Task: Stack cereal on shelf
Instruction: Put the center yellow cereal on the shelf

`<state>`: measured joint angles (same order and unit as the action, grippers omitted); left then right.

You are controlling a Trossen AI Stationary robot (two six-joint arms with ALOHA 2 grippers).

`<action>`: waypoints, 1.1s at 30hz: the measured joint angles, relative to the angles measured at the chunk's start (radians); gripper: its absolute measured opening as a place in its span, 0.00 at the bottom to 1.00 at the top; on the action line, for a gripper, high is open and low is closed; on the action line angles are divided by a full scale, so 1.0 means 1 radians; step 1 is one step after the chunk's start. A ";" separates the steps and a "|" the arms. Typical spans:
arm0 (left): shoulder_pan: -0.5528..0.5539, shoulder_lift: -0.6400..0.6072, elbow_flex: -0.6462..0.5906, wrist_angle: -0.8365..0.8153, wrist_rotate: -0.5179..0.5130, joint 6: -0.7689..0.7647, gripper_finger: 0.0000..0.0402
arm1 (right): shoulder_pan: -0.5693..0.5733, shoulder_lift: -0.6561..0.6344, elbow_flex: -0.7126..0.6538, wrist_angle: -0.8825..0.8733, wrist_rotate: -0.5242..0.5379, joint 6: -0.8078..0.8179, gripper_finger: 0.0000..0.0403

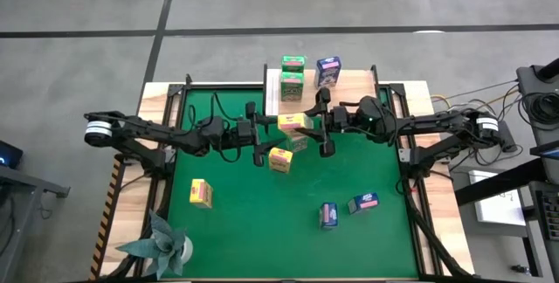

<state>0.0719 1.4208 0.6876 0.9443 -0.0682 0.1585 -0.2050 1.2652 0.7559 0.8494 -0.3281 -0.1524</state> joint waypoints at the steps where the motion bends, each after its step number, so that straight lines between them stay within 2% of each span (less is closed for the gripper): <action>1: 0.000 0.000 0.000 0.003 0.000 0.000 0.60 | 0.000 0.000 0.000 0.001 -0.001 0.000 0.42; 9: 0.001 -0.004 0.000 0.052 -0.024 -0.034 0.61 | 0.011 0.002 0.001 -0.008 -0.013 0.003 0.42; 15: 0.001 -0.004 0.000 0.049 -0.021 -0.046 0.68 | 0.023 0.002 0.001 -0.001 -0.011 -0.005 0.42; 21: 0.002 0.016 0.001 0.050 0.042 -0.037 0.73 | 0.026 0.002 0.001 0.022 -0.021 -0.012 0.42; 33: 0.002 0.107 0.054 0.083 0.052 0.015 0.69 | 0.025 0.002 0.000 0.052 -0.014 0.001 0.42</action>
<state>0.0742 1.5278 0.7414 1.0273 -0.0166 0.1739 -0.1799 1.2671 0.7563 0.9012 -0.3424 -0.1513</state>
